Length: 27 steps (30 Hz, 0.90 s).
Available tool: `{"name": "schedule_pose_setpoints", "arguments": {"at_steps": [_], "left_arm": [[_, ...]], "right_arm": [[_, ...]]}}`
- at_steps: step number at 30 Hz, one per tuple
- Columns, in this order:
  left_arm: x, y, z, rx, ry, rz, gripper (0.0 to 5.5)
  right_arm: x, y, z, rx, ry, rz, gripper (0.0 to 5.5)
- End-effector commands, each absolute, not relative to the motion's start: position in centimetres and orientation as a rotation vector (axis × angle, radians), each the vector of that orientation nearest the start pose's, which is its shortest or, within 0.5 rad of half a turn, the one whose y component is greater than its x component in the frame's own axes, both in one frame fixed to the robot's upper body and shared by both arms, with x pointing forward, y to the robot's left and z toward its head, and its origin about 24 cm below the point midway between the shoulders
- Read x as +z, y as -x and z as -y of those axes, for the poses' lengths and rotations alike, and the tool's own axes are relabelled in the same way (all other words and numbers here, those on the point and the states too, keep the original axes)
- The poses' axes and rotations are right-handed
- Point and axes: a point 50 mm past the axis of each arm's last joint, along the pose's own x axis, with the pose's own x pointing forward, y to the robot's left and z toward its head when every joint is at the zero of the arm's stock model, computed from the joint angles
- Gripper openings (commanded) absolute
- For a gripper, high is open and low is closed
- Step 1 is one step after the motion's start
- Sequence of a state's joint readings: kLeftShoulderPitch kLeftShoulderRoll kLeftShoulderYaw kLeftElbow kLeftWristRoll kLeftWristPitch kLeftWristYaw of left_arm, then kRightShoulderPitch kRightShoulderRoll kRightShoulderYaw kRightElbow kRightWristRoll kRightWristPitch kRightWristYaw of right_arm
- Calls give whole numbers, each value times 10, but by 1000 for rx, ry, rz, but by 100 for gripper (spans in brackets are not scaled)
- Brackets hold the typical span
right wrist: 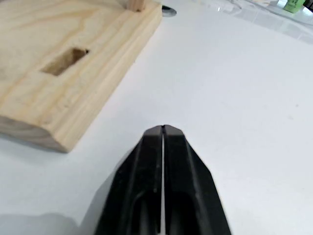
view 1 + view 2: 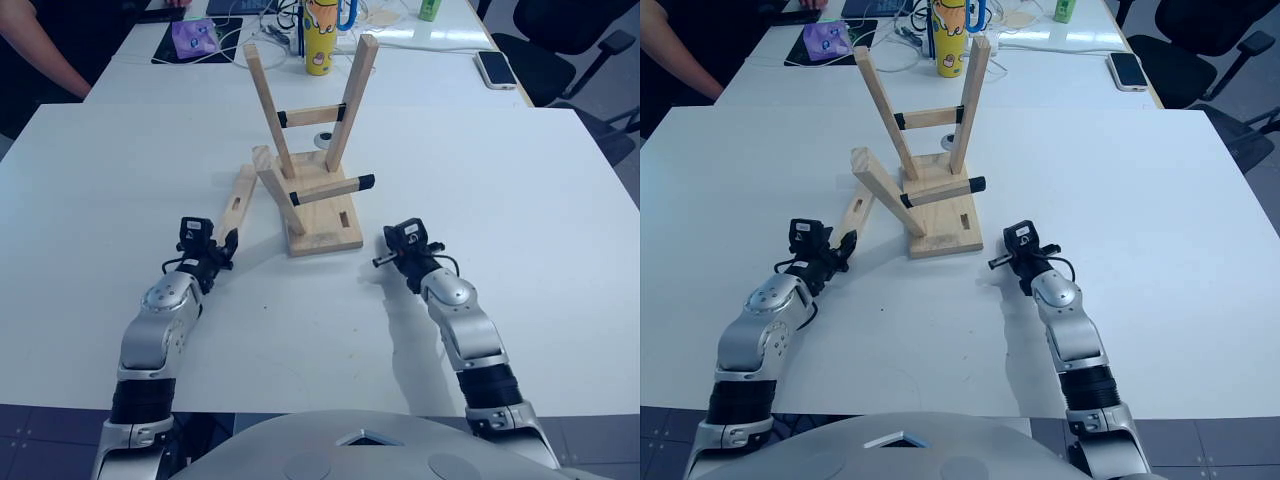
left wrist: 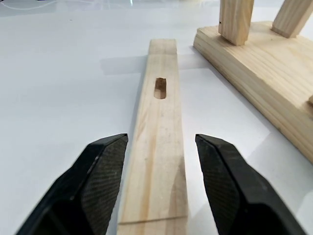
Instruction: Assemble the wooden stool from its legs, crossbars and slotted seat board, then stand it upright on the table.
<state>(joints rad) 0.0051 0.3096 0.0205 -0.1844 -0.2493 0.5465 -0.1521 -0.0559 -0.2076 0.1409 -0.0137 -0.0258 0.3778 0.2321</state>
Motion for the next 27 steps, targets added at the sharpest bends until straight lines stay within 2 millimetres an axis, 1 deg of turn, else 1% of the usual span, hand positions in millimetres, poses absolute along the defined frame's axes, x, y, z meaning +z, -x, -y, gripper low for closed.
{"name": "schedule_pose_setpoints", "arguments": {"at_steps": [1, 5, 12, 16, 17, 20, 22, 24, 27], "left_arm": [[41, -251, -202, -162, -93, -416, 255], [34, -253, -203, -181, -98, -486, 255], [23, -249, -202, -207, -31, -584, 255], [21, -248, -209, -186, -24, -615, 322], [21, -249, -210, -181, -26, -613, 293], [24, -250, -217, -155, -28, -585, 268], [28, -253, -220, -136, -41, -547, 224], [31, -255, -221, -122, -18, -504, 207], [36, -256, -225, -101, 6, -455, 206]], "right_arm": [[13, -257, 128, 419, 193, -388, 0], [9, -254, 120, 472, 184, -404, 0], [6, -254, 119, 482, 177, -420, 0], [7, -252, 119, 495, 162, -424, 0], [7, -252, 118, 502, 158, -423, 0], [10, -249, 112, 554, 146, -415, 0], [10, -247, 110, 570, 148, -419, 0], [9, -245, 109, 584, 144, -425, 0], [10, -242, 107, 615, 138, -427, 0]]}}
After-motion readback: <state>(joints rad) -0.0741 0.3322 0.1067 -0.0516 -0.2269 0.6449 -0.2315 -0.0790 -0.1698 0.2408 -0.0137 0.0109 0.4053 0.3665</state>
